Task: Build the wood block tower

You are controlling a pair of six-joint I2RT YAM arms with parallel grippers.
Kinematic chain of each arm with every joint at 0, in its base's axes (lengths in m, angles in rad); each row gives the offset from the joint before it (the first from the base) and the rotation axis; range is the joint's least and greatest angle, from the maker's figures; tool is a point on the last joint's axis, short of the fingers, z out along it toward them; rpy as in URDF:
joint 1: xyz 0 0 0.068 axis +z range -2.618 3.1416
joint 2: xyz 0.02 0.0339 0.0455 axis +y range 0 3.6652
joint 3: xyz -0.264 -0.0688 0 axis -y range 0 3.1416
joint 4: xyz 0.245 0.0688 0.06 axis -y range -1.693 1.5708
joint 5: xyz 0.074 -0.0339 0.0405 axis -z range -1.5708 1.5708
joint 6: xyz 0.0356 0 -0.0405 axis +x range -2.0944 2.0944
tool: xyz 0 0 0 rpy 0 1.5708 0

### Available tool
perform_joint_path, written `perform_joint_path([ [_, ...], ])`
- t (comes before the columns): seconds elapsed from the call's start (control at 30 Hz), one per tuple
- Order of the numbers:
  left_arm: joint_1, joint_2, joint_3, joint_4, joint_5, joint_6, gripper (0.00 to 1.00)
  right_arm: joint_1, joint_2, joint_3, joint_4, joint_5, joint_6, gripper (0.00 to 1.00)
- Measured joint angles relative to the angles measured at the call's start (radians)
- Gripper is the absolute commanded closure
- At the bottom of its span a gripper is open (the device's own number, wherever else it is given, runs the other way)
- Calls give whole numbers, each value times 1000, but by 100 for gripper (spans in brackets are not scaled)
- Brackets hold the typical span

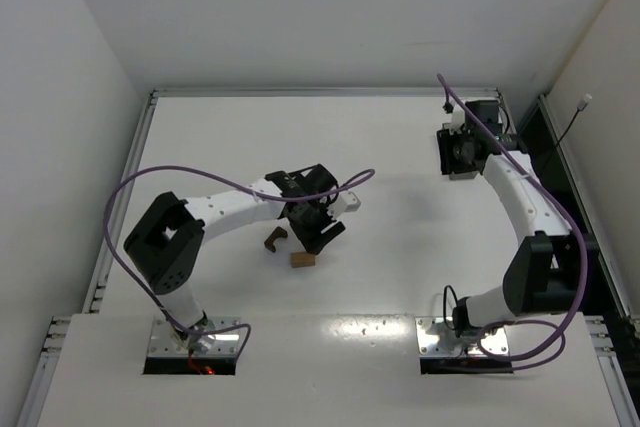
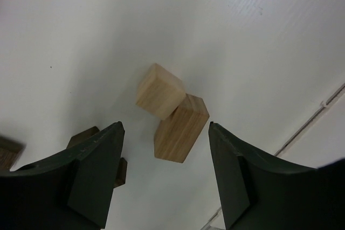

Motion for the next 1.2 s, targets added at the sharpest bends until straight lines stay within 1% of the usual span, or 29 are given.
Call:
perform_joint_path([
  [0.27,-1,77,45,16,-22,-24,39,-18,-8,-2,-6,-45,7,61],
  [0.3,-1,87,47,15,-29,-35,43,-19,-8,-2,-6,-47,8,61],
  [0.43,-2,116,62,21,-42,-87,43,-24,-8,-2,-6,-52,9,61],
  [0.63,-4,117,63,23,-41,-157,44,-27,-8,-2,-6,-60,12,60],
  [0.8,-4,133,66,23,-31,-192,51,-29,-8,-2,-6,-67,13,60],
  [0.93,-4,150,67,22,-22,-209,51,-35,-8,-2,-6,-68,13,60],
  [1.03,-4,160,66,22,-21,-219,54,-43,-8,-2,-7,-71,13,60],
  [1.13,-4,161,66,23,-14,-230,62,-51,-7,-2,-7,-72,13,60],
  [1.2,-4,161,66,23,-12,-236,69,-55,-7,-2,-7,-73,13,60],
])
